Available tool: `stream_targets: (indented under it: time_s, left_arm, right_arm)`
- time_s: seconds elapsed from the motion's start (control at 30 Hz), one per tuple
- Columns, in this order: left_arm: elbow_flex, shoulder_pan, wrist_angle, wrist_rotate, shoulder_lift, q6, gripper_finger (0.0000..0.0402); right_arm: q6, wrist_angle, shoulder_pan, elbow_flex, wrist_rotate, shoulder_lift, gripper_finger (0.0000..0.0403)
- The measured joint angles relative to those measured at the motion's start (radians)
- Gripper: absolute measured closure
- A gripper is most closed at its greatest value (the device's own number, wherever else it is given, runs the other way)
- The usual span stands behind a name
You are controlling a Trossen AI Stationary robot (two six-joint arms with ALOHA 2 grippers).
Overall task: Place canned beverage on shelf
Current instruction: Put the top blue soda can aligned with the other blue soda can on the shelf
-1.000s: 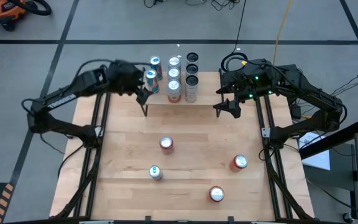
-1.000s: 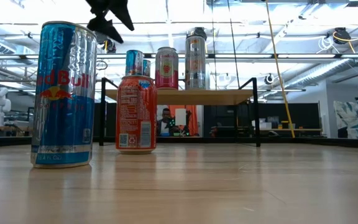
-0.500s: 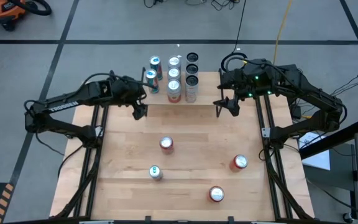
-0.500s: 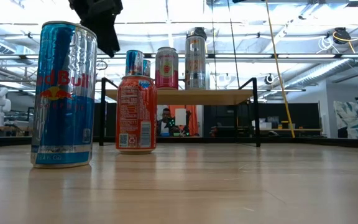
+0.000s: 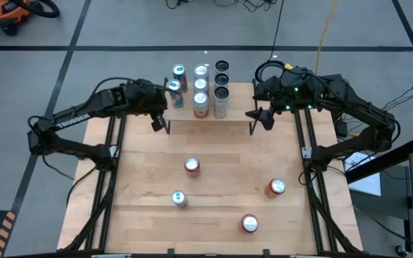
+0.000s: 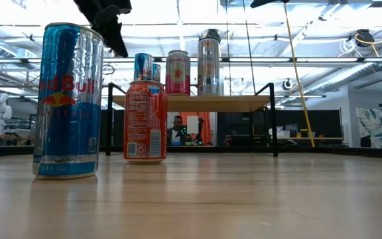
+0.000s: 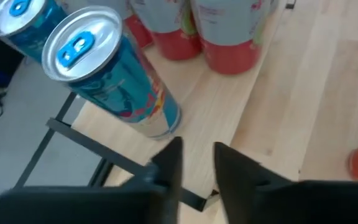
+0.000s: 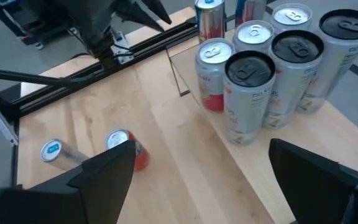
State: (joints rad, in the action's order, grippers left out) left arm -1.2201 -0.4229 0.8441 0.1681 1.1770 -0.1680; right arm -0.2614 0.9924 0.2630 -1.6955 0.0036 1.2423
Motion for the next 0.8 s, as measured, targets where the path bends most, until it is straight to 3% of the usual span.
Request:
stream_targets:
  time_s: [0.13,0.2,0.27,0.47,0.8]
  left_arm:
    - [0.031,-0.023,-0.026,-0.048,0.0,0.009,0.0384]
    - [0.054,-0.028,-0.076,-0.071,0.001,0.029,0.0396]
    - [0.069,-0.029,-0.117,-0.069,0.001,0.042,0.0391]
    - [0.072,-0.039,-0.145,0.074,0.016,0.081,0.0384]
    - [0.072,-0.069,-0.159,0.066,0.075,0.083,0.0384]
  right_arm:
    - [0.0,0.0,0.0,0.0,0.0,0.0,0.0055]
    - [0.001,0.0,0.0,0.0,0.001,0.0,0.0055]
    - [0.007,0.0,0.0,0.0,0.004,0.0,0.0055]
    - [0.013,0.0,0.0,0.0,0.004,0.0,0.0055]
    - [0.019,0.0,0.0,0.0,0.004,0.0,0.0055]
